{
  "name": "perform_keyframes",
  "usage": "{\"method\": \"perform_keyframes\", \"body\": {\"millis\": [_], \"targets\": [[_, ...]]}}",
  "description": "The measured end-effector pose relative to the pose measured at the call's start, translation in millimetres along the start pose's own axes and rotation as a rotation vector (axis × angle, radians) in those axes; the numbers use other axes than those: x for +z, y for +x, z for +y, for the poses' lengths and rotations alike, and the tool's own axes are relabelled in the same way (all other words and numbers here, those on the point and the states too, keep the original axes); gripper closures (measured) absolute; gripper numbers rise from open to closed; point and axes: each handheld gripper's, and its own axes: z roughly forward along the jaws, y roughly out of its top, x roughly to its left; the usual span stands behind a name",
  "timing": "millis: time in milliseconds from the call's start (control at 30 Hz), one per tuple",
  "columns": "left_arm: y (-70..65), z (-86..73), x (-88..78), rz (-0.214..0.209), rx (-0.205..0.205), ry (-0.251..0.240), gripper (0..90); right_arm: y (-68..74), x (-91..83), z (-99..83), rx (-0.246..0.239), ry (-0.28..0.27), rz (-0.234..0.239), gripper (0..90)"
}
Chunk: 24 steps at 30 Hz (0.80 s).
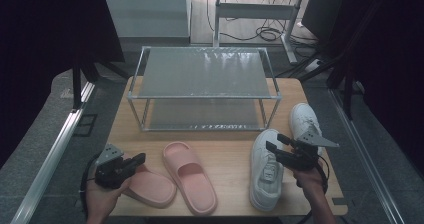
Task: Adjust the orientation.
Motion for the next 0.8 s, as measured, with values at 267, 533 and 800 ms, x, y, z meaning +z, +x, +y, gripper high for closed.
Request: {"method": "perform_keyframes", "body": {"millis": [267, 533, 800], "targets": [[14.3, -13.6, -11.3, 0.036, -0.027, -0.002, 89.6, 0.4, -0.2, -1.5, 0.003, 0.006, -0.006, 41.3], [33.8, -33.7, -36.5, 0.108, -0.101, -0.043, 89.7, 3.3, -1.0, -0.9, -0.002, 0.007, 0.002, 41.4], [49.2, -56.6, -54.9, 0.175, -0.146, -0.013, 89.9, 9.1, -1.5, 0.7, -0.020, 0.002, 0.019, 41.5]]}}
